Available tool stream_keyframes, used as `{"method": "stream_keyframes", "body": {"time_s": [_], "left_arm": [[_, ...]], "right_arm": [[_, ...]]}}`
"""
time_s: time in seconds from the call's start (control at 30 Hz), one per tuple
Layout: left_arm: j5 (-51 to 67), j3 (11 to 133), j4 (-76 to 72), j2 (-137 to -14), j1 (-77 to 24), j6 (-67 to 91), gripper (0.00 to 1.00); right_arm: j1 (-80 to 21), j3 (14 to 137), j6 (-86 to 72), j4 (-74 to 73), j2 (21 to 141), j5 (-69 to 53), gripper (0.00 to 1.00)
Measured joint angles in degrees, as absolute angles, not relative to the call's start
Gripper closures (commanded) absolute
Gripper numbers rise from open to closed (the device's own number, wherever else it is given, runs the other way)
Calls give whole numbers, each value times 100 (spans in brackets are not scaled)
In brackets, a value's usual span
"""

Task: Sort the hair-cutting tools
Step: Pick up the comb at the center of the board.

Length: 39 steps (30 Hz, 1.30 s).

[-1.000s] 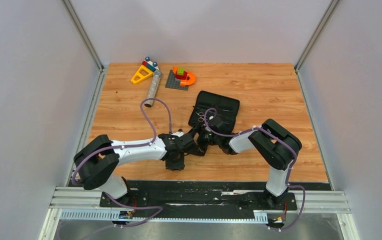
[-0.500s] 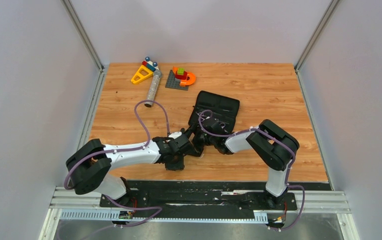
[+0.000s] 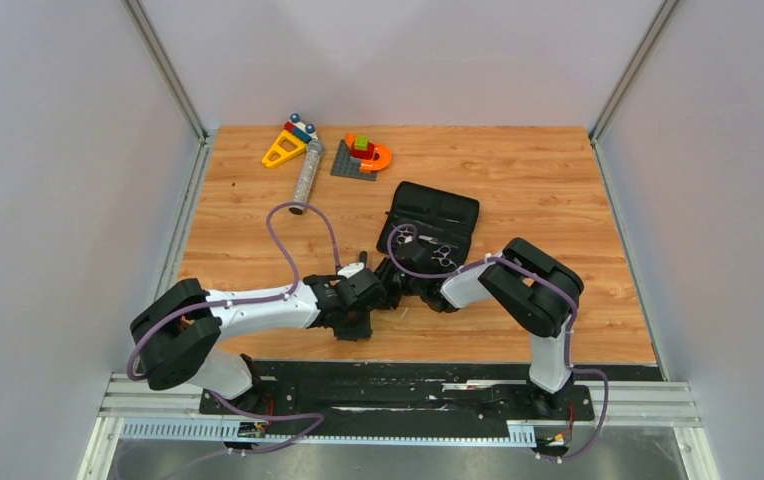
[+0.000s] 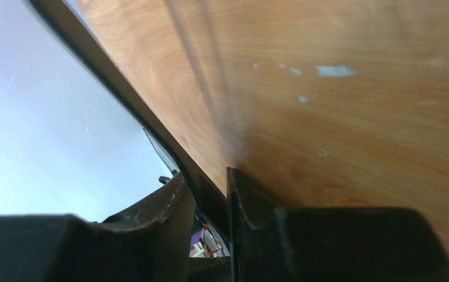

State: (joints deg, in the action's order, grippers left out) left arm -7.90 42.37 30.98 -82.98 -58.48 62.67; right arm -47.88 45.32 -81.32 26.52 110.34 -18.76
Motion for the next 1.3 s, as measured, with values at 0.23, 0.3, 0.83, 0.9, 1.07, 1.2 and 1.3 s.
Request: {"method": "stream_keyframes", "body": {"time_s": [0.23,0.3,0.83,0.9,1.07,1.2,1.3], "left_arm": [[-821,4147,3057,-8108,-5850,6300,40],[-899,4117,3138,-7999,-5861,6316,30],[-657,4687,3651,-4915,-3553,4906,1],[-320,4917,3514,-5048,-3321,4600,1],[615,5527,3022,-5736,-3050,3874,0],[1210,5776,2569,-6158,-3024,3588,0],[1588,5776,2176,-6316,-3024,3568,0]], "right_arm": [[-4814,4388,-7695,2886,11093,-1750,100],[-4829,4386,-7566,2864,11054,-1699,100],[-4534,4303,-4401,1347,8554,-1949,100],[-4449,4372,-3848,1015,8154,-2185,100],[-4228,4598,-2886,163,7443,-2700,100],[-4093,4689,-2556,-410,7035,-2724,100],[-4032,4678,-2689,-663,6724,-2355,100]]}}
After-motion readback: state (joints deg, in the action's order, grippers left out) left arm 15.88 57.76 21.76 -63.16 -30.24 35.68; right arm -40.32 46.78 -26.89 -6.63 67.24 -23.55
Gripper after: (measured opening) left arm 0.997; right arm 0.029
